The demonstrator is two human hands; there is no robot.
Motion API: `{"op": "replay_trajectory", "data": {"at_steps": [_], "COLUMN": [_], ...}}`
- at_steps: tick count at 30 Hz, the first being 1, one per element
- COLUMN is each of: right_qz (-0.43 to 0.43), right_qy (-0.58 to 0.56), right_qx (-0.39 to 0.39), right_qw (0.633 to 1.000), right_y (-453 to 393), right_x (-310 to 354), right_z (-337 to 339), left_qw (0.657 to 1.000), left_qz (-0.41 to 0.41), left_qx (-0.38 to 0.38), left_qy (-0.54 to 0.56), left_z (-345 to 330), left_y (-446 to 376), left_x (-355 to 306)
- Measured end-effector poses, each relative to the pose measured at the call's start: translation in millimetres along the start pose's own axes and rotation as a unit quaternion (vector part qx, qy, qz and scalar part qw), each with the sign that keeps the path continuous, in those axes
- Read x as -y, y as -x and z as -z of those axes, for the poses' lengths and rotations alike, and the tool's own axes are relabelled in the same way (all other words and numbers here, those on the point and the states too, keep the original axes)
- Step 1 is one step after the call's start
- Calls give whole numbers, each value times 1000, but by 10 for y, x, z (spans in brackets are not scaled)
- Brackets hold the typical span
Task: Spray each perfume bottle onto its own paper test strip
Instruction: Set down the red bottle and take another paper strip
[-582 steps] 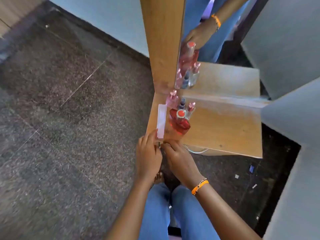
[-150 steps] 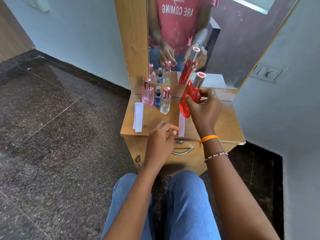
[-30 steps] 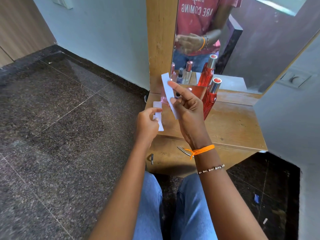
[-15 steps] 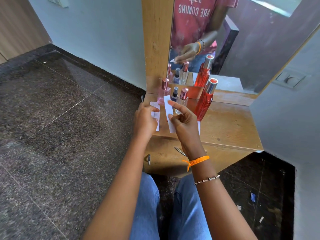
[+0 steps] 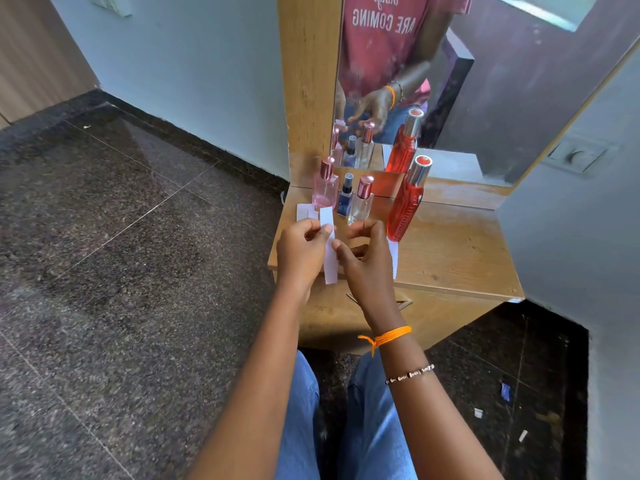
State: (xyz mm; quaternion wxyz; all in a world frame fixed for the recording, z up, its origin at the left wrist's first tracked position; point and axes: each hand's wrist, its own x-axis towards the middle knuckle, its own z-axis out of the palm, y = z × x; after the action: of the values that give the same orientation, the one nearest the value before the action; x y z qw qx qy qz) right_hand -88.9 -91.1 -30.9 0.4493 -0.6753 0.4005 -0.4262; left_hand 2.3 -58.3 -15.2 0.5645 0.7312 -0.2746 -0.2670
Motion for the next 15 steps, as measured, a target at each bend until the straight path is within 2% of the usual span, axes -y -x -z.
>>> {"op": "replay_trajectory", "data": {"at_steps": [4, 10, 15], "right_qz": [66, 64, 55], "right_qy": [88, 125, 102], "right_qx": [-83, -46, -89], "right_qw": [990, 989, 989], "right_y": [-105, -482, -553], "right_x": [60, -24, -58], "right_z": [41, -51, -66], "left_qw": [1000, 999, 999], "left_qz": [0, 9, 34], "left_qx": [17, 27, 24], "left_qy": [-21, -32, -9], "left_z": [5, 10, 3], "left_y": [-8, 4, 31], "left_x": [16, 4, -12]}}
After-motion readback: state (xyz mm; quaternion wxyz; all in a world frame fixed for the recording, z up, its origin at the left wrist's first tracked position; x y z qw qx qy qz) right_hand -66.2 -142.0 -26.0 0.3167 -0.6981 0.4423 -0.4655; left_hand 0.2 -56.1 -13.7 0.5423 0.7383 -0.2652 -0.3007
